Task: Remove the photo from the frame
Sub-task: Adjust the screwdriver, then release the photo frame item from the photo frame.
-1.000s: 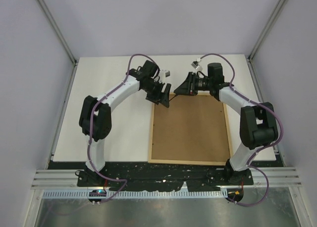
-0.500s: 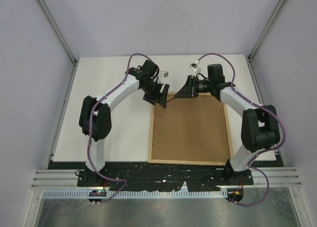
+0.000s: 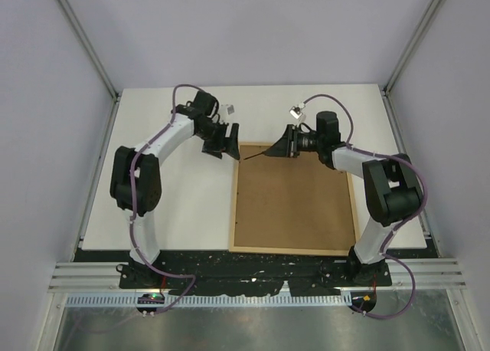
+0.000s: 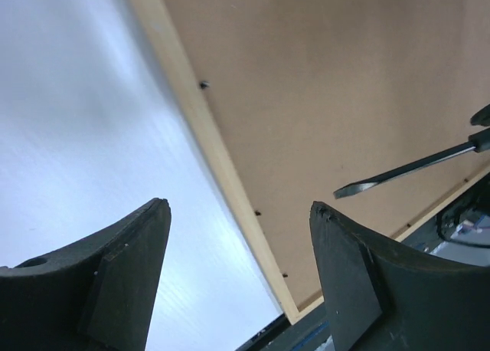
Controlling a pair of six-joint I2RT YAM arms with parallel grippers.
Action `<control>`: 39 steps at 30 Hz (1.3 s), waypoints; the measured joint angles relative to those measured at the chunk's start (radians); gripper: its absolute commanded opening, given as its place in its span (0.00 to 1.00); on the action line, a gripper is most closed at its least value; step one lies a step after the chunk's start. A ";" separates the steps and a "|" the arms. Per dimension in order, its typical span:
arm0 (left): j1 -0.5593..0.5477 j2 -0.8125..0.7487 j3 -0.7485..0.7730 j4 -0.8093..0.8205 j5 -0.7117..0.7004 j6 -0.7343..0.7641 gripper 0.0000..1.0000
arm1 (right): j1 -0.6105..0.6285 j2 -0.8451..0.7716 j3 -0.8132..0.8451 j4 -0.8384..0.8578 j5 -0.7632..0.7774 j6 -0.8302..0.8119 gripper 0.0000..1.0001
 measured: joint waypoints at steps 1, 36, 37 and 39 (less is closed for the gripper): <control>0.029 -0.003 -0.006 0.013 0.007 0.000 0.77 | 0.002 0.031 -0.016 0.056 0.000 0.039 0.08; 0.099 0.095 -0.225 0.272 0.214 -0.226 0.48 | 0.066 0.266 0.001 0.235 0.180 -0.110 0.08; 0.099 0.101 -0.225 0.278 0.216 -0.231 0.46 | 0.068 0.266 0.001 0.236 0.180 -0.115 0.08; 0.096 0.111 -0.225 0.283 0.220 -0.237 0.44 | 0.068 0.266 0.001 0.238 0.182 -0.120 0.08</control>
